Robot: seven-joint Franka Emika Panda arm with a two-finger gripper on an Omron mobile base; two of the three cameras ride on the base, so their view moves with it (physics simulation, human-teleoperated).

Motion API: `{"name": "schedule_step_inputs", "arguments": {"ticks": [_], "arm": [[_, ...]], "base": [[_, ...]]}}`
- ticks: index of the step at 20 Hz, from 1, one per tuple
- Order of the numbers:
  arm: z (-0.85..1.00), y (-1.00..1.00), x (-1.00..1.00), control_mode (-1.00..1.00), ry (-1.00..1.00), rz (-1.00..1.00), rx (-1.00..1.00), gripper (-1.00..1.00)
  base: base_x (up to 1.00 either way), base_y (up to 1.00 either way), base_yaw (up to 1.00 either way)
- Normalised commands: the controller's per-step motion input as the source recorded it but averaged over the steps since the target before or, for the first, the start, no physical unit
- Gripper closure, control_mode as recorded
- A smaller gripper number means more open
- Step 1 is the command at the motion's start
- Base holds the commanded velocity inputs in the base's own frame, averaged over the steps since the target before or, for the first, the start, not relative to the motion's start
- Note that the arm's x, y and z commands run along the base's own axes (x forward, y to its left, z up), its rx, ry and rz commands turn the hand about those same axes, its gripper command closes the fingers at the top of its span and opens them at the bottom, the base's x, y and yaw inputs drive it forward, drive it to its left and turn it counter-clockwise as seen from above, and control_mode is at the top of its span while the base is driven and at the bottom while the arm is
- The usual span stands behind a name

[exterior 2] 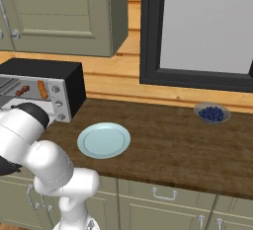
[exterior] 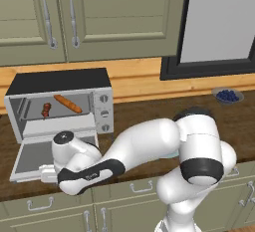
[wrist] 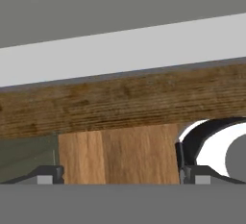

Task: Pick up the kebab skewer and baguette bread, and place them inside the toaster oven. Close the toaster oven door and start by setting the timer.

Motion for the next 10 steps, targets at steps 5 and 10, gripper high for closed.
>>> {"name": "schedule_step_inputs", "arguments": {"ticks": [5, 10], "arm": [[-0.18, -0.1, 0.24, -1.0, 0.0, 0.06, 0.0, -1.0], [-0.19, 0.0, 0.12, -1.0, 0.0, 0.07, 0.0, -1.0]], "base": [[0.0, 0.0, 0.0], [0.0, 0.0, 0.0]]}}
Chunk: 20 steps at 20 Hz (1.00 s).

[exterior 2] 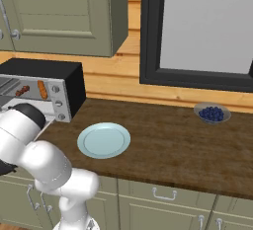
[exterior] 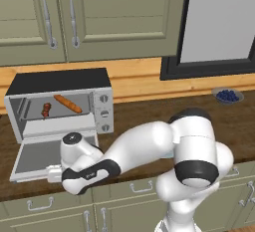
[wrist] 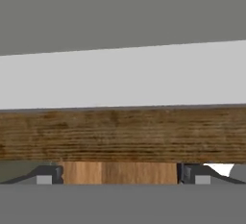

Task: Pick up the kebab skewer and baguette bread, and place them inside the toaster oven. Close the toaster oven door and start by setting the timer.

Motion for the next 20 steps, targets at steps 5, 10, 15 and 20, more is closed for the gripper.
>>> {"name": "schedule_step_inputs", "arguments": {"ticks": [5, 10, 15, 20], "arm": [[-0.17, 0.0, 0.23, -1.0, 0.0, 0.07, 0.0, -1.0], [-0.32, 0.0, 0.2, -1.0, 0.0, 0.06, 0.0, -1.0], [-0.29, 0.0, 0.08, -1.0, -0.01, 0.05, 0.0, -1.0], [-0.13, -0.05, 0.1, -1.0, -0.19, 0.03, 0.0, -1.0]], "base": [[0.0, 0.0, 0.0], [0.0, 0.0, 0.0], [0.0, 0.0, 0.0], [0.0, 0.0, 0.0]]}}
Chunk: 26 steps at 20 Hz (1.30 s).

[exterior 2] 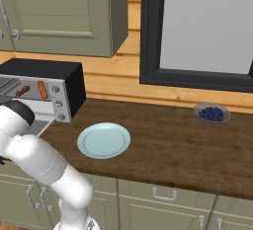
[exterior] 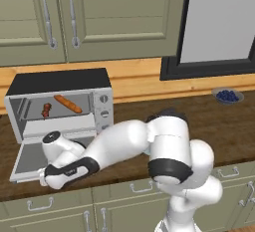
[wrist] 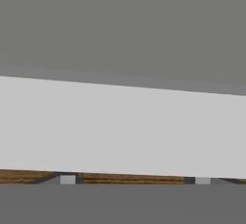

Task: Pick up the kebab skewer and baguette bread, and place them inside the toaster oven. Close the toaster oven door and start by setting the timer.

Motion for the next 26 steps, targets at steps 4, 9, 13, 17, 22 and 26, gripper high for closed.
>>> {"name": "schedule_step_inputs", "arguments": {"ticks": [4, 9, 13, 17, 22, 26], "arm": [[-0.07, -0.19, 0.26, -1.0, -0.25, 0.0, 0.0, -1.0], [-0.03, -0.49, 0.53, -1.0, -0.15, 0.0, 0.0, -1.0], [-0.21, -0.75, 0.24, -1.0, -0.15, 0.0, 0.0, -1.0], [-0.13, -0.77, 0.47, -1.0, -0.17, 0.0, 0.01, -1.0], [0.0, -0.76, 0.65, -1.0, -0.18, 0.0, 0.04, -1.0], [0.01, -0.71, 0.75, -1.0, -0.17, 0.0, 0.05, -1.0]], "base": [[0.0, 0.0, 0.0], [0.0, 0.0, 0.0], [0.0, 0.0, 0.0], [0.0, 0.0, 0.0], [0.0, 0.0, 0.0], [0.0, 0.0, 0.0]]}}
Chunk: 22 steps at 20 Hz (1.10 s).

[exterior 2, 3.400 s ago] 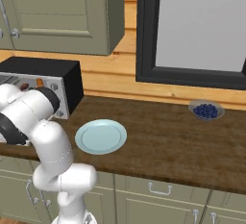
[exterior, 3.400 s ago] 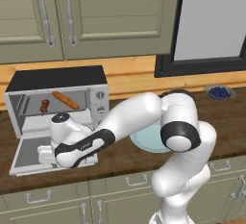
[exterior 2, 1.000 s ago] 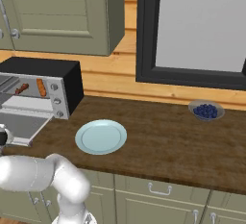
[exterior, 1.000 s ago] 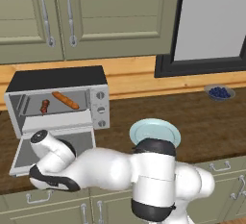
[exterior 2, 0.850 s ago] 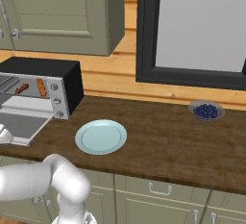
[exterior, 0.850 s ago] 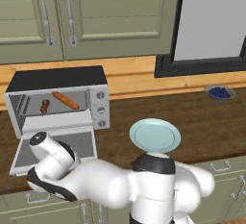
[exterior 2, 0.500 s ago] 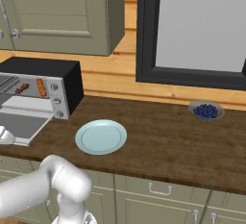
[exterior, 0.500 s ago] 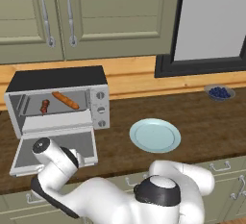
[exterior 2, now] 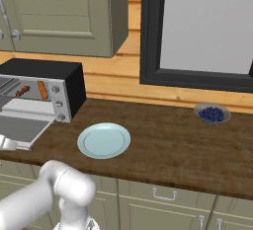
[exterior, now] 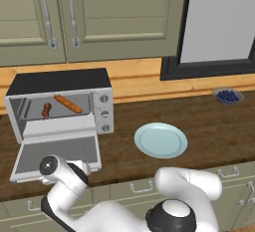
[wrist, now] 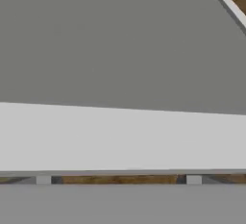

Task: Pick up the kebab skewer and baguette bread, and place them inside the toaster oven. Close the toaster oven door and start by setting the timer.

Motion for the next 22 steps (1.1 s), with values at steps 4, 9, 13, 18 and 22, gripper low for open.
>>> {"name": "schedule_step_inputs", "arguments": {"ticks": [4, 9, 13, 18, 22], "arm": [[0.18, -0.74, 0.71, -1.0, -0.15, -0.03, 0.03, -1.0], [0.44, -0.79, 0.69, -1.0, -0.07, -0.05, 0.01, -1.0], [0.52, -0.79, 0.79, -1.0, -0.01, -0.07, 0.01, -1.0], [0.45, -0.84, 0.85, -1.0, -0.02, -0.06, 0.0, -1.0], [0.46, -0.86, 0.83, -1.0, -0.08, -0.06, 0.0, -1.0]], "base": [[0.0, 0.0, 0.0], [0.0, 0.0, 0.0], [0.0, 0.0, 0.0], [0.0, 0.0, 0.0], [0.0, 0.0, 0.0]]}}
